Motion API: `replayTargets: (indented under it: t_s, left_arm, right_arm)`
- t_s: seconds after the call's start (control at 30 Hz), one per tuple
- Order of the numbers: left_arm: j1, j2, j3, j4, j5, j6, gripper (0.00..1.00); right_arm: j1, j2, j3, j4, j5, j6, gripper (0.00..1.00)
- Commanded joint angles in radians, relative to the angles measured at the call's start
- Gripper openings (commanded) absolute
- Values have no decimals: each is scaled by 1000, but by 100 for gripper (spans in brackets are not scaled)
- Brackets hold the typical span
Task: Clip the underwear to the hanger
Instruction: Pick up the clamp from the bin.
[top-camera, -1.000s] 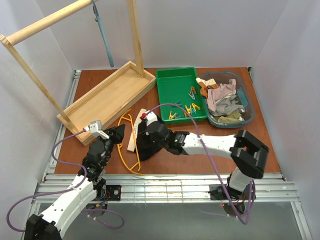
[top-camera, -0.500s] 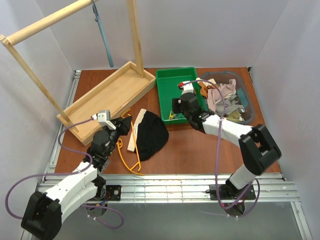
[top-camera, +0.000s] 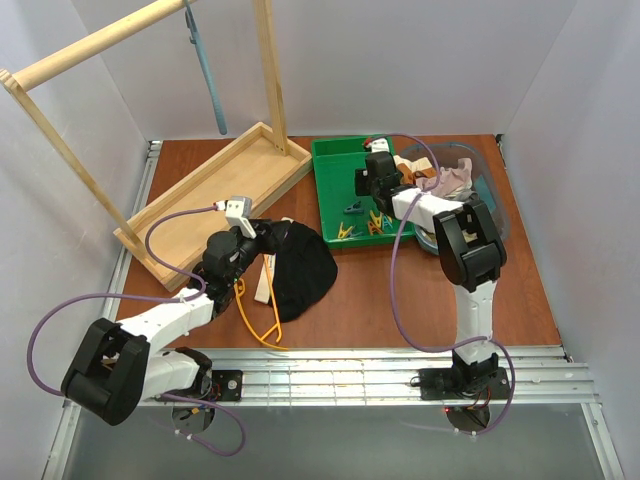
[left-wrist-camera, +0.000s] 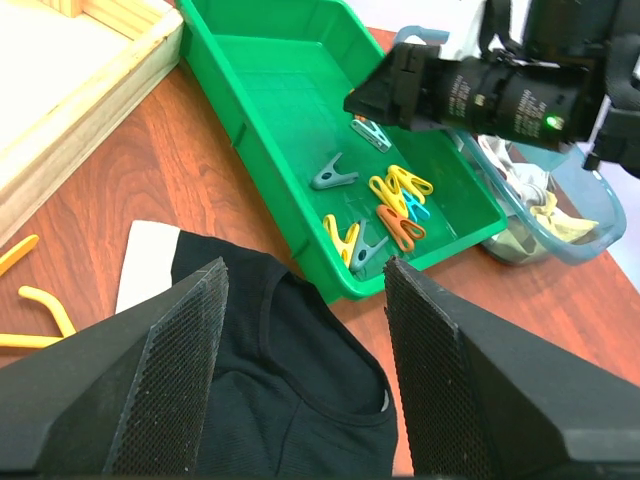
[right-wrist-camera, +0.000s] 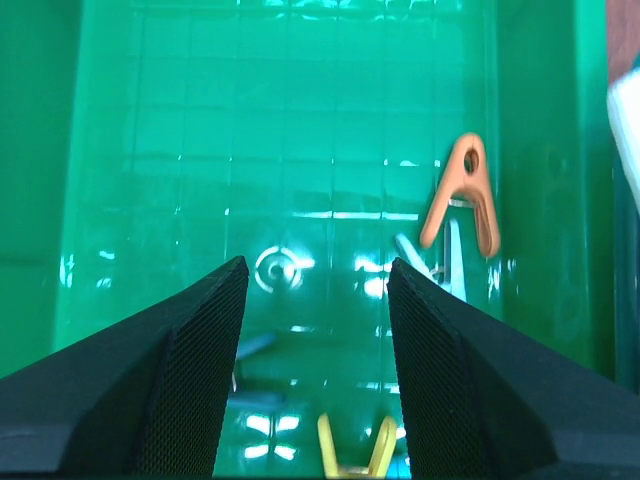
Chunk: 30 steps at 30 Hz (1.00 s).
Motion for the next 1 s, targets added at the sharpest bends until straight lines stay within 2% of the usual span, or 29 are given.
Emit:
replayTargets:
  t_s: [0.0, 0.43, 0.8, 0.97]
  left_arm:
    - [-2, -13, 6, 16, 7, 38, 57]
    - [-2, -56, -34, 6, 5, 46, 57]
    - [-2, -54, -34, 5, -5, 55, 56]
    - [-2, -59, -31, -3, -7, 59, 56]
  right_arm:
    - [-14, 32, 84, -18, 48, -75, 51]
    - [-56, 129, 97, -52, 100, -112, 47]
    - [-59, 86, 15, -52, 71, -105, 21]
    - [-53, 14, -54, -31, 68, -109, 19]
